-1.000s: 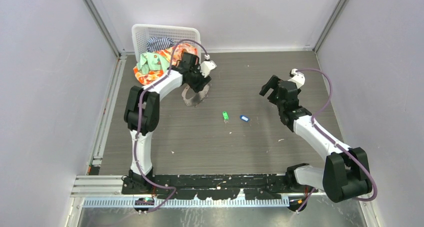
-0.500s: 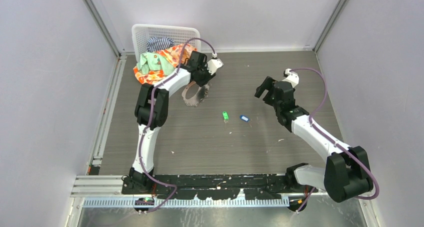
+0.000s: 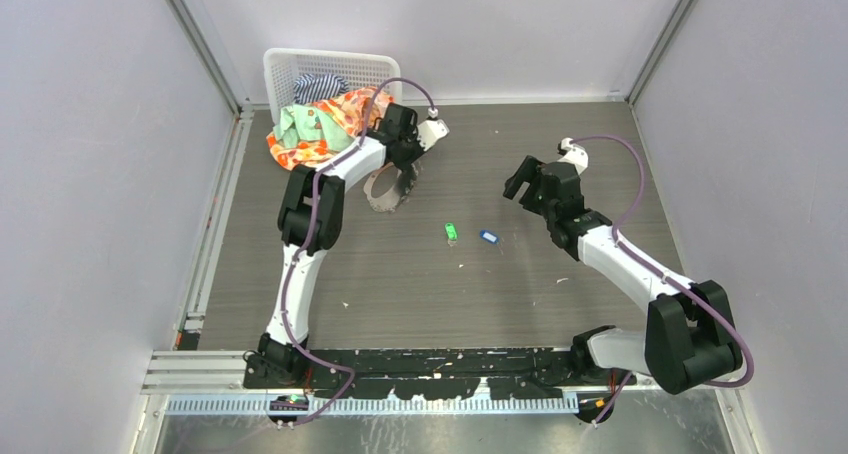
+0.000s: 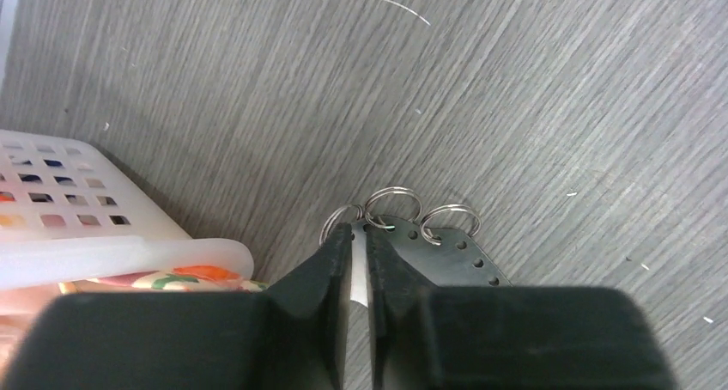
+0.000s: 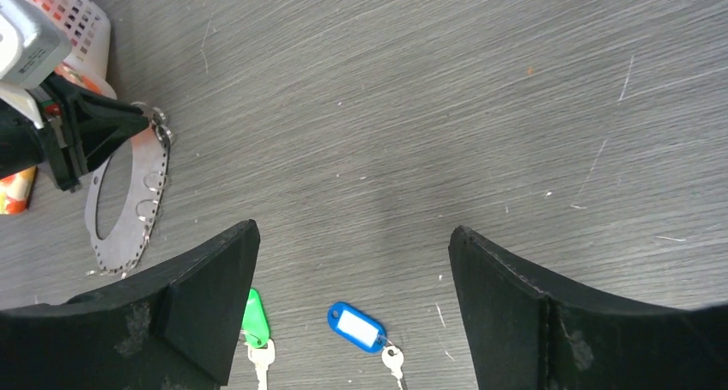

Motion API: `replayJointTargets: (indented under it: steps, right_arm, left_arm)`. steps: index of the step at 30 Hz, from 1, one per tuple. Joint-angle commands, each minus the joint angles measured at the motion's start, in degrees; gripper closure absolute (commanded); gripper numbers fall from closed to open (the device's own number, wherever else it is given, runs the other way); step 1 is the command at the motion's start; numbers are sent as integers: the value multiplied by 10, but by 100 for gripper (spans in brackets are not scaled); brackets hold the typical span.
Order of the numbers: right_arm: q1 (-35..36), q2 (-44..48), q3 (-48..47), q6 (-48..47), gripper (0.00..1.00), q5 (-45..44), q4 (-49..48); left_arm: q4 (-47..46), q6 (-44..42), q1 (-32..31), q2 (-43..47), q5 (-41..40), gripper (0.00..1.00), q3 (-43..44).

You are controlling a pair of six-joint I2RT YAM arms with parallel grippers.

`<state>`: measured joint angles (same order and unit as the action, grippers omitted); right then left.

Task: Put the keys on the keyring

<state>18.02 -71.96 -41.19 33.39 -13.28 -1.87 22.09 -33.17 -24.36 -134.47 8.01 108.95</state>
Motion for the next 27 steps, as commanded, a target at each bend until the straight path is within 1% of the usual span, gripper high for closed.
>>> replayJointTargets:
  steps: [1, 2, 6, 12, 15, 18, 21, 24, 27]
  right_arm:
    - [9, 0, -30, 11, 15, 12, -13]
    - [11, 0, -31, 12, 16, 13, -13]
    - [16, -2, -34, 13, 22, 21, -11]
    - [21, 11, -37, 12, 30, 30, -7]
    - [23, 20, -38, 11, 36, 37, -4]
    - [25, 28, -35, 10, 42, 43, -3]
    - [31, 35, -33, 7, 46, 53, -6]
    - [48, 38, -29, -8, 51, 57, -20]
    - [52, 34, -29, -10, 51, 64, -29]
  left_arm:
    - [-3, -9, 3, -12, 9, 92, 23]
    - [-2, -9, 3, -13, 13, 99, 23]
    - [14, -11, 3, -1, 44, 100, 11]
    - [12, -21, 3, 48, 135, 100, -59]
    - [44, -12, 4, 74, 187, 100, -67]
    - [100, -18, 4, 97, 252, 100, -68]
    - [136, -21, 3, 126, 290, 100, -84]
    - [137, -22, 3, 165, 295, 100, -122]
    - [127, -44, 4, 199, 259, 99, -147]
